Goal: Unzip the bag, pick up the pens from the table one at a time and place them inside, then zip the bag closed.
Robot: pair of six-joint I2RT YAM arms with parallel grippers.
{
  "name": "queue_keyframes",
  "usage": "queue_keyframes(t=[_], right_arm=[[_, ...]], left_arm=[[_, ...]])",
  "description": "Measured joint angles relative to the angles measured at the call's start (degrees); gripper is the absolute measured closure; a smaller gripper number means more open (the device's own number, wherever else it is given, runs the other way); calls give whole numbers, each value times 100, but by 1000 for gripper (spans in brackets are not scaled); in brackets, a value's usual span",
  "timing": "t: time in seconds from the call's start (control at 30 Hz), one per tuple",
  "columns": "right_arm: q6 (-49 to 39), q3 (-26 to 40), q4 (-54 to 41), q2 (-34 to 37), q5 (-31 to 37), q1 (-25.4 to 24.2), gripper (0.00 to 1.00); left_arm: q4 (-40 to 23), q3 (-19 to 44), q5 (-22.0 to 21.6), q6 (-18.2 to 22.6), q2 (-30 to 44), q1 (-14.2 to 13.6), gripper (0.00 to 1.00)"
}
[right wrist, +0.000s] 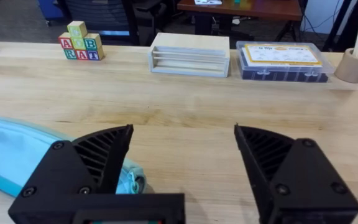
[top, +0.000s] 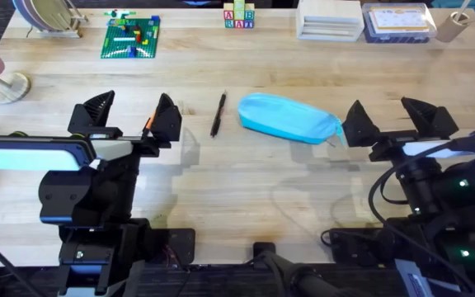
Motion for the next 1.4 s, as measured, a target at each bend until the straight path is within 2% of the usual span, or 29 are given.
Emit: queue_keyframes(t=[0.8, 0.83, 1.07, 1.27, 1.4], right_arm=[[0, 65, -124, 0, 24, 0, 3], [0, 284, -529, 0, 25, 0, 3], [2, 1189, -1454, 9, 26, 0, 3], [39, 1791, -1969, 9, 27, 0, 3], [108, 2174, -2332, 9, 34, 0, 3]], left_arm=[[-7, 6, 2, 0, 0, -2, 7], [-233, 89, 4, -28, 2, 0, 7], [-1363, 902, 4, -96, 2, 0, 7], [-2043, 1544, 2, -113, 39, 0, 7], [-2294, 1994, 1, -114, 341, 0, 7]])
